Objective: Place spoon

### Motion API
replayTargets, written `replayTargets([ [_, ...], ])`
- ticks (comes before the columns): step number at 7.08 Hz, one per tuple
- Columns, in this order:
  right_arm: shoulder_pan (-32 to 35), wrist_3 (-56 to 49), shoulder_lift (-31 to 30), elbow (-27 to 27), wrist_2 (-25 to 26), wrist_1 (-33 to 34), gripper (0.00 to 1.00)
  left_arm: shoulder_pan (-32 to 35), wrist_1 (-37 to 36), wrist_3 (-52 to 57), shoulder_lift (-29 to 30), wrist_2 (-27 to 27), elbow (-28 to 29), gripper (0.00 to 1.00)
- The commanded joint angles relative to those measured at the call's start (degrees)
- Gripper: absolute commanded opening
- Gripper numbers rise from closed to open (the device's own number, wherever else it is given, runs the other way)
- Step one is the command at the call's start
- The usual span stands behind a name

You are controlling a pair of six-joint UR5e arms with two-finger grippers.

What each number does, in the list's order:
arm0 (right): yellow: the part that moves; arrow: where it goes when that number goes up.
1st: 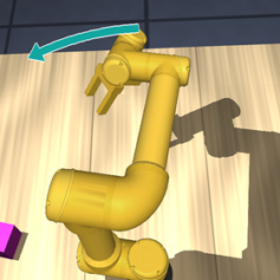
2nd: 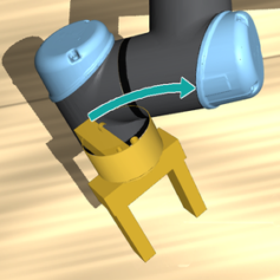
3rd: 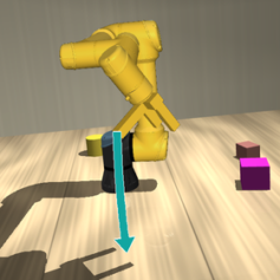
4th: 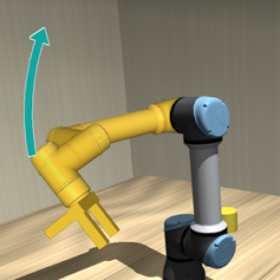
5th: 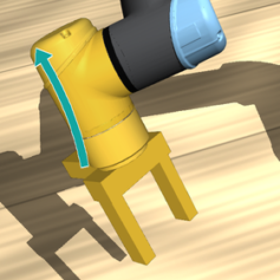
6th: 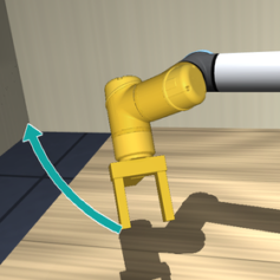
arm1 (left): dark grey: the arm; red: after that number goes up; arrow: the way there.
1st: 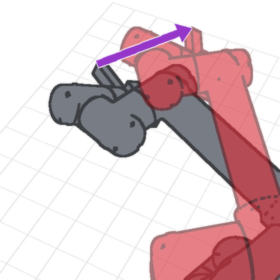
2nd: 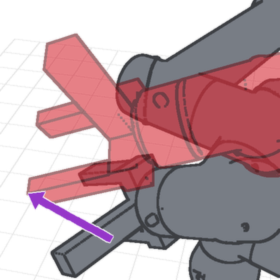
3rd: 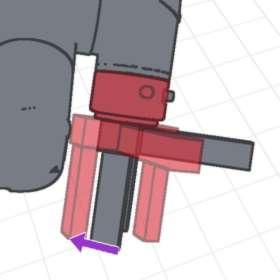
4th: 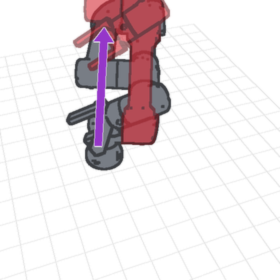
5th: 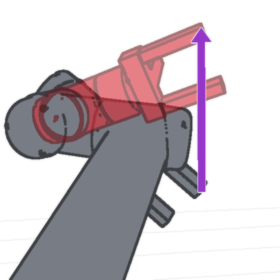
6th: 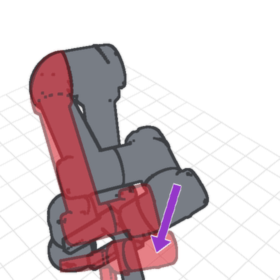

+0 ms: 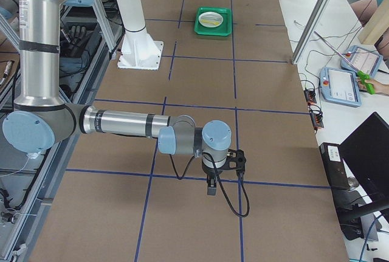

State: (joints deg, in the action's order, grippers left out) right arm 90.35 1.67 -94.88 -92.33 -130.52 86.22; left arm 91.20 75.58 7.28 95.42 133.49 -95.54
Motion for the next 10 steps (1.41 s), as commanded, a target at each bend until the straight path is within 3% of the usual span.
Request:
replayTargets([
  [1, 0.00, 0.00, -0.04, 0.04, 0.09, 0.00, 1.00, -0.40, 1.40, -0.07, 0.29, -0.07, -0.18, 1.00],
  [3, 0.00, 0.00, -0.04, 0.04, 0.00, 0.00, 1.00, -5.73, 9.19, -8.53, 0.47, 3.85, -0.61, 1.00],
  [5, 0.00, 0.00, 0.05, -0.05, 0.00, 0.00, 1.00, -15.99, 21.13, -27.47, 1.61, 4.24, -1.83, 1.00],
  [7, 0.00, 0.00, 0.05, -0.05, 0.00, 0.00, 1.00, -25.41, 23.56, -41.40, 7.64, 3.71, -2.20, 0.99],
  [8, 0.00, 0.00, 0.05, 0.04, 0.00, 0.00, 1.00, -30.50, 23.65, -46.08, 10.99, 0.84, -2.46, 0.98],
  [9, 0.00, 0.00, 0.05, 0.04, 0.09, 0.00, 1.00, -37.51, 23.56, -48.82, 11.45, -6.76, -5.33, 0.95],
  [10, 0.00, 0.00, 0.05, -0.05, 0.09, 0.00, 1.00, -40.54, 23.82, -52.94, 11.46, -9.45, -5.19, 0.90],
])
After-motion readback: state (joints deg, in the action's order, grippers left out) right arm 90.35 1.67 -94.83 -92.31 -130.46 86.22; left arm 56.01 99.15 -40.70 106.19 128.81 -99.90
